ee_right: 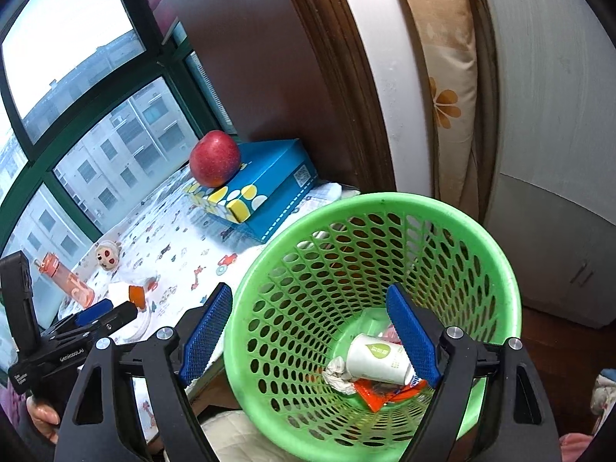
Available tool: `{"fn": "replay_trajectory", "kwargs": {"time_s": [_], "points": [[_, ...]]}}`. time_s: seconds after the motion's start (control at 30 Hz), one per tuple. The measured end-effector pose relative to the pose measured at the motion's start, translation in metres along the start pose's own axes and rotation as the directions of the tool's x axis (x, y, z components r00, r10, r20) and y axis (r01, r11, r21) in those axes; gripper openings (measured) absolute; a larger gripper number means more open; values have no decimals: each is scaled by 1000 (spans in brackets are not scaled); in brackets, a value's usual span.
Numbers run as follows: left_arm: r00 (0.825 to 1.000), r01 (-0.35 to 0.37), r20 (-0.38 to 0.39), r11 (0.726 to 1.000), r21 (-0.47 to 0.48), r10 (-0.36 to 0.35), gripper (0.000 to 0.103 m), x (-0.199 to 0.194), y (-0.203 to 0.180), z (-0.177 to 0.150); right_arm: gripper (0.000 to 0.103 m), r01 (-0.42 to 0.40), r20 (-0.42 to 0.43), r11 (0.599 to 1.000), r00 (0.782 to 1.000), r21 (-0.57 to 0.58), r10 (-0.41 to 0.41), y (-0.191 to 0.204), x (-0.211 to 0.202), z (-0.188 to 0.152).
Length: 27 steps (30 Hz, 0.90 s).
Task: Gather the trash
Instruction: 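Move both tools back over the bed toward the remaining clear containers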
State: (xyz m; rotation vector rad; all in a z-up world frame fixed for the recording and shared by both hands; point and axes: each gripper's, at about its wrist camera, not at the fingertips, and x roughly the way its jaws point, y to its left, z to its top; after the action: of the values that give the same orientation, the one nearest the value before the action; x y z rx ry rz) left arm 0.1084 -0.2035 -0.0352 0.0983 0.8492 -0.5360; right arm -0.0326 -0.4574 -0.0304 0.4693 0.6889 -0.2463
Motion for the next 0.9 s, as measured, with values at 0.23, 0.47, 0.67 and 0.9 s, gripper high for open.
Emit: {"fn": "replay_trajectory", "kwargs": {"time_s": [0.23,0.47,0.67,0.9], "points": [[991,-132,6,984,-121,134,89,-11,79,-6,79,-55,-35,997,998,-59,53,43,17,-2],[956,-289,-21,934,-209,291,89,-21,158,-15,79,-111,-75,987,992,-120,102,89,37,-6],[935,-354,-67,903,-244,348,89,-17,214,-27,79,-150,-110,976,985,-157,133,123,54,-9],[931,-366,-109,891,-268,349,89,-1,246,-37,80,-188,-155,962,975,-200,158,160,74,-15]]}}
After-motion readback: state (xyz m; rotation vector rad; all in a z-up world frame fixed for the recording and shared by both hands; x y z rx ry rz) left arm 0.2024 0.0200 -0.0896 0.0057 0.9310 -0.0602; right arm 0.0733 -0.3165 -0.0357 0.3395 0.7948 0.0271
